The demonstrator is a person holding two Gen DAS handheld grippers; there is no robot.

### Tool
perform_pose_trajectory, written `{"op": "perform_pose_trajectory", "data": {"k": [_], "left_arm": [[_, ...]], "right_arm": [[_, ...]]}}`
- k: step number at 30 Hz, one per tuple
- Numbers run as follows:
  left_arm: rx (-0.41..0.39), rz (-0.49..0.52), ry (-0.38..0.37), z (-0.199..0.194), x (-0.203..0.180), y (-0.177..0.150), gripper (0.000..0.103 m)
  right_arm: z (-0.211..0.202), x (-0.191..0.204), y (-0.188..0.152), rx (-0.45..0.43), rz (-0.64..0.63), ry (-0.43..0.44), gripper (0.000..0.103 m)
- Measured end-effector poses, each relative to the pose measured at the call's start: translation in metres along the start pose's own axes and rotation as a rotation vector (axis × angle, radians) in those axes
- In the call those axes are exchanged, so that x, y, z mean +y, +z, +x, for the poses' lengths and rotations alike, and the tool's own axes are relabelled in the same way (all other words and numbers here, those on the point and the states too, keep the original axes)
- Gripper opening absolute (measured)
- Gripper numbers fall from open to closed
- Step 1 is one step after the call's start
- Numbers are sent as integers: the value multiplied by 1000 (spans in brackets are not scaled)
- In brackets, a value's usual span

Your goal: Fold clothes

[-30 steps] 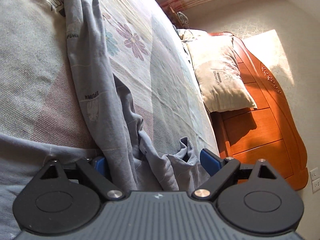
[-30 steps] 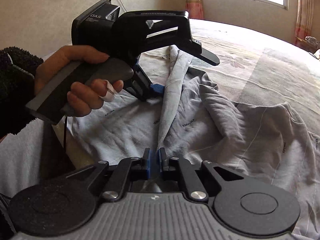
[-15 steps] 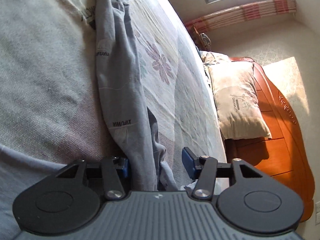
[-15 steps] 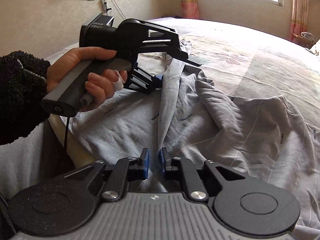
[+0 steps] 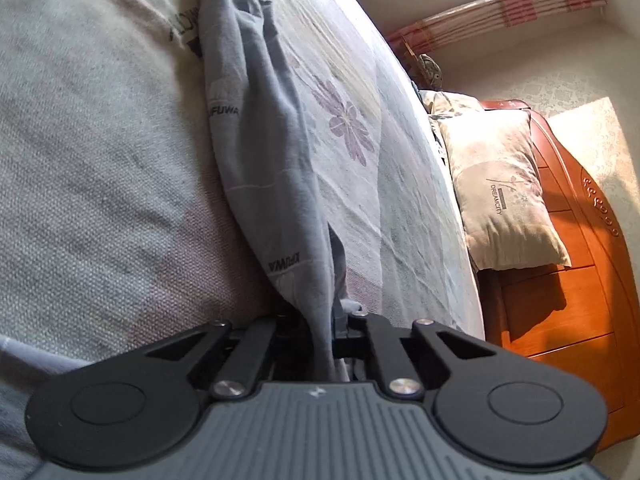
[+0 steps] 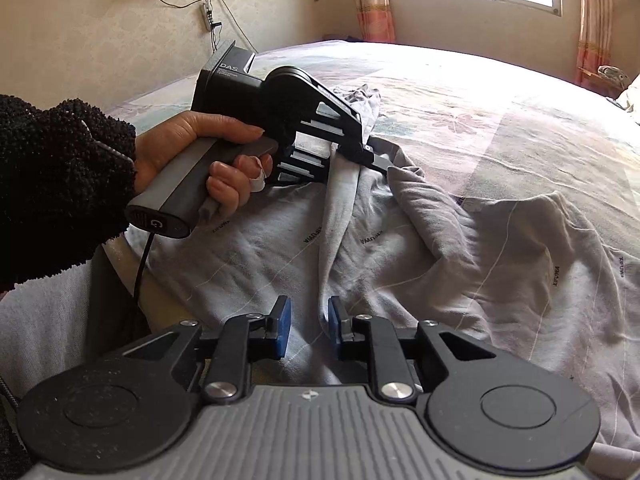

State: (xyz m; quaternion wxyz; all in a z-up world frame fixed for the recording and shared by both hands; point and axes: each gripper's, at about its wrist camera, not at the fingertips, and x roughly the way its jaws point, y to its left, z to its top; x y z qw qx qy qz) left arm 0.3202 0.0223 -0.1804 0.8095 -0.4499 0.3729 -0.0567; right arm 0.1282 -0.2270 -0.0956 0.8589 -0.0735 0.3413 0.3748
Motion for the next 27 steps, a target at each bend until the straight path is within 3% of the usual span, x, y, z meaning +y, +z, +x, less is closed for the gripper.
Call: {"op": "perform_pose_trajectory", "data": {"k": [2,4,8,11,17,27], "left_arm": [[-32,47,8,-10,-14,-3,5],[-71,99,2,-27,-29,-9,5],[-156,195,-12,-67,-59,-23,5],[-209,266,18,-99,-77,-34,5],[-246,308,61,-129,-92,-54,5],[-210,237,171,-132,-56,-70,5]], "right_arm": [[-12,-2,-1,-27,3,-1,38],[-27,-3,-3,-50,-1,-23,44],[-43,-23,-9,-50,35,-90,44],[-61,-41,-19,-49,119,-128,48],[-98,-77,-56,-53,332,-191,49],[-157,-165,-108,-135,756,-295,49]]}}
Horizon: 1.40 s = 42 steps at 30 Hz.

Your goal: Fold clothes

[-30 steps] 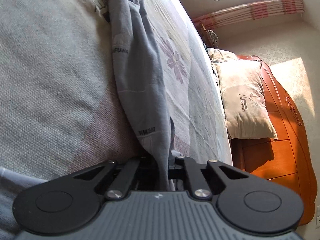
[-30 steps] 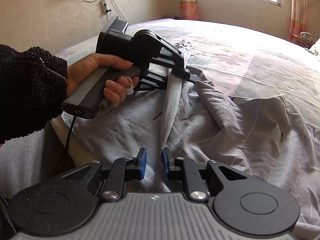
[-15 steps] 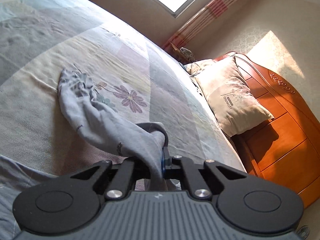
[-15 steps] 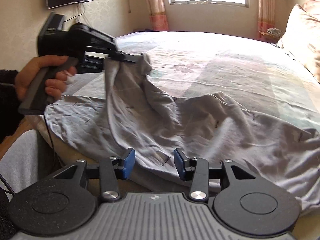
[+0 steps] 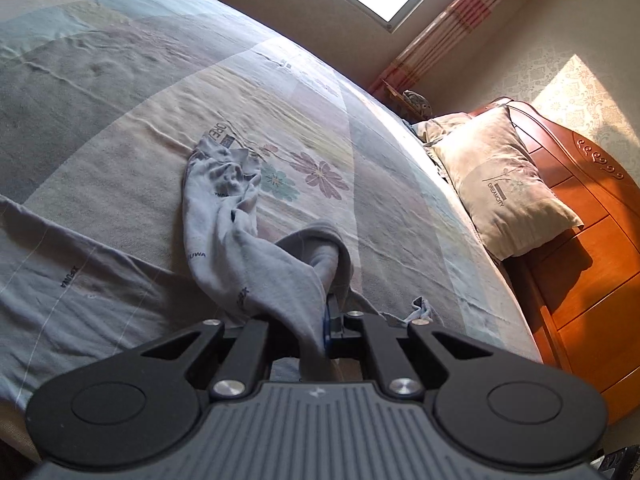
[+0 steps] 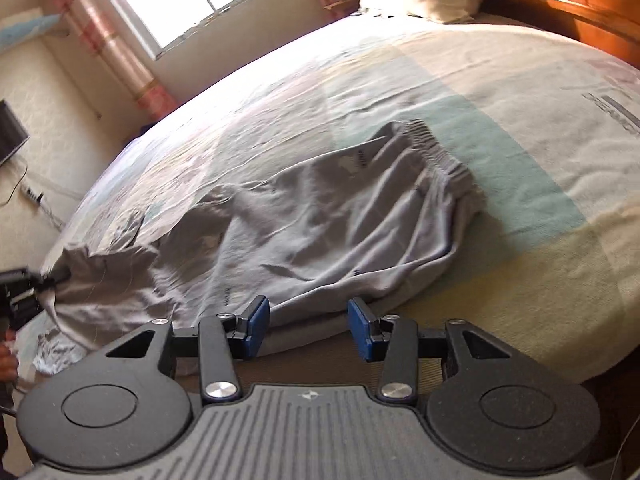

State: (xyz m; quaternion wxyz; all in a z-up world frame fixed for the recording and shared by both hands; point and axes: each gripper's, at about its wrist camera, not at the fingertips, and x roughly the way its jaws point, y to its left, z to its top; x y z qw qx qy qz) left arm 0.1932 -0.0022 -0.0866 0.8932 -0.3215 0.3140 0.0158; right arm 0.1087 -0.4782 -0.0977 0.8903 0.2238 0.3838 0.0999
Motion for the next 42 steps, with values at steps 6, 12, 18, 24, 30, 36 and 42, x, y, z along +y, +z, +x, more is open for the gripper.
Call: {"op": "perform_pose_trajectory", "data": {"k": [6,12,18,24,30,36,42], "left_arm": [[18,-19,10,-8,6,-7,5],[3,-1,24,-18,5,-8,5],[72,-85,92,5,35,-19,5],[74,-85,73,5,39,-25,5],[61,-98,117,4,63,-23,6],[64,-138,65,8,82,-32,7],[60,-174,17,10,92,-31,8]], "right_arm": [[8,14,17,-45,-173,-60,49],[44,26,6,85,-475,-192,46],[27,17,13,26,-479,-185,43],[46,66,9,6,-491,-55,43],[67,67,-12,89,-559,-117,45],[44,89,-5,58,-534,-160,45],[70,148,-28,94,-665,-84,45]]}}
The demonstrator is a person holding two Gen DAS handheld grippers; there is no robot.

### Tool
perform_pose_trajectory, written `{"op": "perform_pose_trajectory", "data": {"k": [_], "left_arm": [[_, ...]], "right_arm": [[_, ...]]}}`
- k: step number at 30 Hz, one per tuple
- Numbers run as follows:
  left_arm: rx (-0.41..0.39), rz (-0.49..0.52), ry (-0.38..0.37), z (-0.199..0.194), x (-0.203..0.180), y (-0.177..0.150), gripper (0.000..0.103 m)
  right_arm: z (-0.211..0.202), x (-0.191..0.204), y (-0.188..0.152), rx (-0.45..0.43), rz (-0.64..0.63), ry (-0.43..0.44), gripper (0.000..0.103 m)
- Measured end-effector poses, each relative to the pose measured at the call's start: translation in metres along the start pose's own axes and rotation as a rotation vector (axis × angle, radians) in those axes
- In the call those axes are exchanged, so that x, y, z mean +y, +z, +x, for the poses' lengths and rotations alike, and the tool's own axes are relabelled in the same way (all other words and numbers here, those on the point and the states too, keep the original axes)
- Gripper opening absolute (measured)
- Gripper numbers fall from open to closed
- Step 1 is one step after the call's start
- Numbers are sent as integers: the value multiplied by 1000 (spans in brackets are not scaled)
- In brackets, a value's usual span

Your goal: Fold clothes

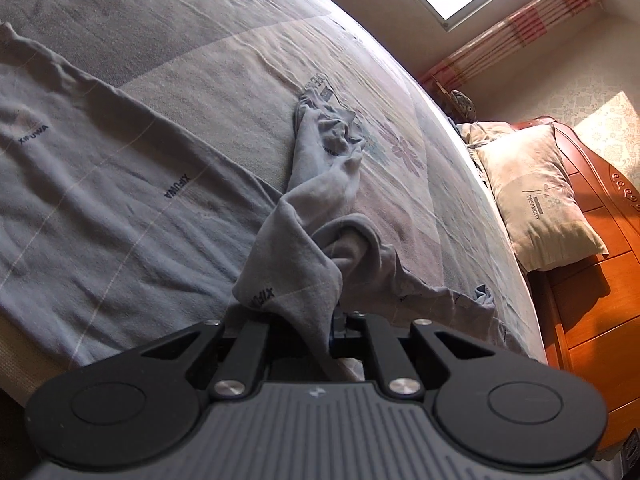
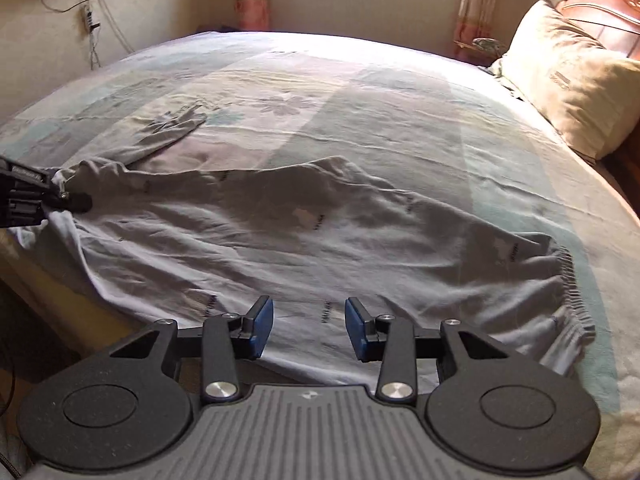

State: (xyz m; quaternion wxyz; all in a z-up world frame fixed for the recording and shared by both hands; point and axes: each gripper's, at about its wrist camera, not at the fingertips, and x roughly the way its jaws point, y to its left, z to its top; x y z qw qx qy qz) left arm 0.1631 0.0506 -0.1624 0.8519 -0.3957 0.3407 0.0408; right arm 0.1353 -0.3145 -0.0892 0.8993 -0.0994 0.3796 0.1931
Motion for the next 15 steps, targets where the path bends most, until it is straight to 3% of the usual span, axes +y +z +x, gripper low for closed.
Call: {"op": "perform_pose_trajectory", "data": {"k": [6,11,15], "left_arm": [[-1,49,-2,1,-3,1,8],[0,166,38,1,-19,1,11],[18,177,29,2,-18,3,12]], "right_arm": [[16,18,-3,73,-21,28,46],[31,6,29,14,29,43,46],[66,-8,51,-3,71,28,45]]}}
